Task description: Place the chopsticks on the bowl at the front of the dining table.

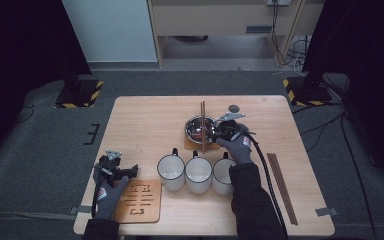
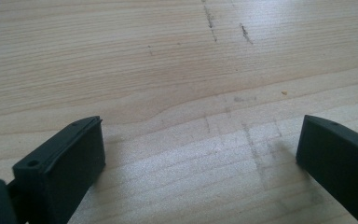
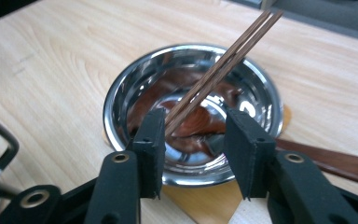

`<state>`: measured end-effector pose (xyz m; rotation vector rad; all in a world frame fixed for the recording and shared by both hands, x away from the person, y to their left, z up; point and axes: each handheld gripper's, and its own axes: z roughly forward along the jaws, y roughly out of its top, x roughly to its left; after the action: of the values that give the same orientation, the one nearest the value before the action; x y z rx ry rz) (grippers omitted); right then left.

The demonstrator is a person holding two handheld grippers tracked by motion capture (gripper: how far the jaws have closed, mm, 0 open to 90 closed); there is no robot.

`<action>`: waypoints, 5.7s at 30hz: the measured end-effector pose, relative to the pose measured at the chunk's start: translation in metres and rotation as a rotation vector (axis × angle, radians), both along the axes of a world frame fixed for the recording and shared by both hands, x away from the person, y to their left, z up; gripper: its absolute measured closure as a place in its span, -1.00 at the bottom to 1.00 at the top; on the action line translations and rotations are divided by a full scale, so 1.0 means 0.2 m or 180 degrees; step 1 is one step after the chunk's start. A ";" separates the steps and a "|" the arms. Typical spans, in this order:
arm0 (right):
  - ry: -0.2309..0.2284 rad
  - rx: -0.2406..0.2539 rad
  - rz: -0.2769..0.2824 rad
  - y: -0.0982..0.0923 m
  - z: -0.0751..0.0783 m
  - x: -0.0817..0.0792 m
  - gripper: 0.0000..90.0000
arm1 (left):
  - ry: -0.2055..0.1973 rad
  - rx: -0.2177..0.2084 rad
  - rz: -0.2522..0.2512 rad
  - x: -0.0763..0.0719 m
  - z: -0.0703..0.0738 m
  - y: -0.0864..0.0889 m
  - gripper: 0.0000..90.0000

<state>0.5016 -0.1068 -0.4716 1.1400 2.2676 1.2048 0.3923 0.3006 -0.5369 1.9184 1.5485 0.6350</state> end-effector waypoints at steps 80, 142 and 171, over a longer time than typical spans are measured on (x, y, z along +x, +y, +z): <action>-0.0012 -0.0038 -0.0520 0.15 -0.09 0.20 0.33 | 0.0001 0.0001 -0.0001 0.00 0.00 0.00 -1.00; 0.0012 -0.0095 -0.0551 0.13 -0.11 0.19 0.26 | 0.0000 0.0001 -0.0001 0.00 0.00 0.00 -1.00; -0.0269 0.0049 -0.0567 -0.03 0.16 0.06 0.11 | 0.0009 0.0007 -0.0015 0.00 0.00 0.00 -1.00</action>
<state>0.5140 -0.1120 -0.4406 1.2432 2.0503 1.1789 0.3925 0.3004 -0.5370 1.9249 1.5451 0.6323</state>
